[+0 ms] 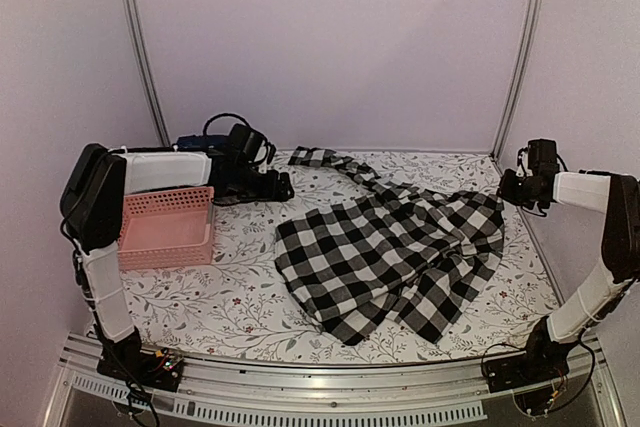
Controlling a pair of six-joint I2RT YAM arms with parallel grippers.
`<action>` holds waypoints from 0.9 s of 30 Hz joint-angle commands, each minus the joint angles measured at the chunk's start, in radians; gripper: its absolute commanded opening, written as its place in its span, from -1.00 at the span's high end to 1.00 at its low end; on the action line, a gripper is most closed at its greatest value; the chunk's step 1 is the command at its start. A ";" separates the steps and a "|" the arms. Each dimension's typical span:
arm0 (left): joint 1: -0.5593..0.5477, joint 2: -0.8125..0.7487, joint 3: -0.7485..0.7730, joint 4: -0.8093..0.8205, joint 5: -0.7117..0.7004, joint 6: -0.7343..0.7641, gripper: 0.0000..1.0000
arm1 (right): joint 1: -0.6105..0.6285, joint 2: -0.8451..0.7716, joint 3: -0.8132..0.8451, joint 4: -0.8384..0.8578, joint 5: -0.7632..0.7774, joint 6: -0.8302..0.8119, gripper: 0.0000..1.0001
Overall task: Fold and stack the mixed laundry pile
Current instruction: Flatten out the crumpled shirt at the center of the board, then adjust the flattened shirt at the center of the board.
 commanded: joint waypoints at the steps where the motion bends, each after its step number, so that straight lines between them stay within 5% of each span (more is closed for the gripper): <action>1: -0.063 0.041 -0.063 -0.063 -0.011 -0.013 -0.73 | -0.010 -0.020 0.003 0.030 -0.004 0.012 1.00; 4: -0.079 0.064 -0.100 -0.038 0.004 -0.033 -0.62 | -0.029 -0.013 0.008 0.038 -0.015 0.021 1.00; 8: -0.079 0.102 -0.115 -0.017 0.036 -0.025 -0.16 | -0.051 -0.004 0.012 0.043 -0.018 0.026 1.00; 11: -0.049 0.109 -0.111 -0.002 0.045 0.002 0.56 | -0.061 -0.002 0.015 0.046 -0.026 0.026 1.00; 14: 0.056 0.108 -0.086 -0.003 0.087 0.018 1.00 | -0.063 0.001 0.008 0.040 -0.019 0.031 1.00; 19: 0.201 0.203 0.137 -0.117 0.056 0.078 1.00 | -0.063 -0.019 -0.046 0.060 -0.021 0.055 1.00; 27: 0.249 0.435 0.615 -0.379 -0.074 0.176 1.00 | -0.046 -0.059 -0.194 0.094 -0.211 0.102 1.00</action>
